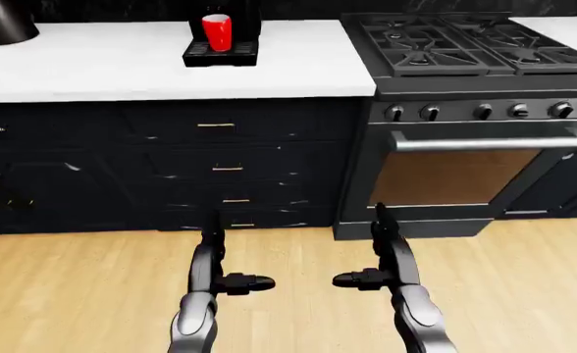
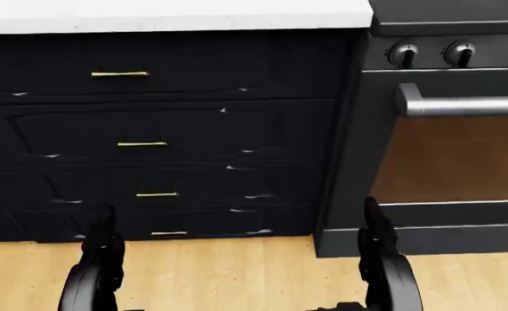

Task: Pick the mug from under the coffee machine dispenser and place it on the counter.

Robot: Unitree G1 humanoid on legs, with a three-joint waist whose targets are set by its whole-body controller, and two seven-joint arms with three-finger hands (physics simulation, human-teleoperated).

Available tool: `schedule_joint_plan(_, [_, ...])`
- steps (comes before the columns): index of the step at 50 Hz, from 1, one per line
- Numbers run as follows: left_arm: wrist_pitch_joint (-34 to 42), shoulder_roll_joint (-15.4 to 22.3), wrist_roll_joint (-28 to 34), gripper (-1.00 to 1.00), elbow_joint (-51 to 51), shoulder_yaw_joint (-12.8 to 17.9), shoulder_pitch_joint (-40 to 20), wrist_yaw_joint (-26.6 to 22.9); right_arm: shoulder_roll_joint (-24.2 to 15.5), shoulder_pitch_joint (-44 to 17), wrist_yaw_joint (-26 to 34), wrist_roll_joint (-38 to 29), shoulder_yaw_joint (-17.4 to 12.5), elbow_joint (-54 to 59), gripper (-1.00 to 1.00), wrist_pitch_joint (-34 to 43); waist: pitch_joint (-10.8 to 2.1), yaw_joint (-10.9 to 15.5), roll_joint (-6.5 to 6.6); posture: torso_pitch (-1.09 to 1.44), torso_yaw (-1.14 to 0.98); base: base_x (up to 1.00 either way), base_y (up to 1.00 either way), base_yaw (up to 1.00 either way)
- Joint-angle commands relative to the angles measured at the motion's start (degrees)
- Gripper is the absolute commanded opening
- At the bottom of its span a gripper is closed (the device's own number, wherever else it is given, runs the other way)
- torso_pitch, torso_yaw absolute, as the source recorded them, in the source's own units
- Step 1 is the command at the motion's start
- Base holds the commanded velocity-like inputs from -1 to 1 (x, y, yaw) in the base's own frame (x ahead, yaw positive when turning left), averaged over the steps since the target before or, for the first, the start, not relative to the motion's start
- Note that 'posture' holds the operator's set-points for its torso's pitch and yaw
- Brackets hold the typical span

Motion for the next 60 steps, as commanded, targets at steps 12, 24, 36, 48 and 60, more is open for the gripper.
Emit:
schedule_joint_plan(12, [0.0, 1.6, 0.8, 1.0, -12.5, 1.9, -2.2, -1.2, -1.3, -4.1, 1.0, 0.6, -1.8, -15.8, 1.0, 3.6, -4.51, 0.5, -0.28, 0.0, 0.0, 0.0, 0.0, 0.0])
schedule_joint_plan(24, [14.5, 4.4, -3.0, 1.0, -27.8, 7.6, -7.7, -1.6, -5.5, -11.6, 2.4, 6.4, -7.7, -23.6, 1.0, 14.8, -5.18, 0.4, -0.16, 0.0, 0.0, 0.0, 0.0, 0.0])
schedule_joint_plan(36, [23.6, 12.8, -9.5, 1.0, -32.0, 17.5, -17.4, 1.2, -16.9, -26.4, -2.0, 15.8, -19.0, -25.6, 1.0, 25.6, -4.49, 0.4, -0.14, 0.0, 0.0, 0.0, 0.0, 0.0])
schedule_joint_plan(48, [33.6, 25.2, -19.1, 1.0, -36.2, 24.9, -25.5, 6.3, -36.5, -36.3, -8.4, 31.1, -24.2, -16.7, 1.0, 26.4, -2.93, 0.5, -0.39, 0.0, 0.0, 0.0, 0.0, 0.0])
schedule_joint_plan(60, [34.2, 28.2, -21.1, 1.0, -35.6, 26.3, -26.7, 7.5, -39.2, -37.5, -5.7, 28.3, -24.1, -14.9, 1.0, 25.2, -2.48, 0.5, -0.42, 0.0, 0.0, 0.0, 0.0, 0.0])
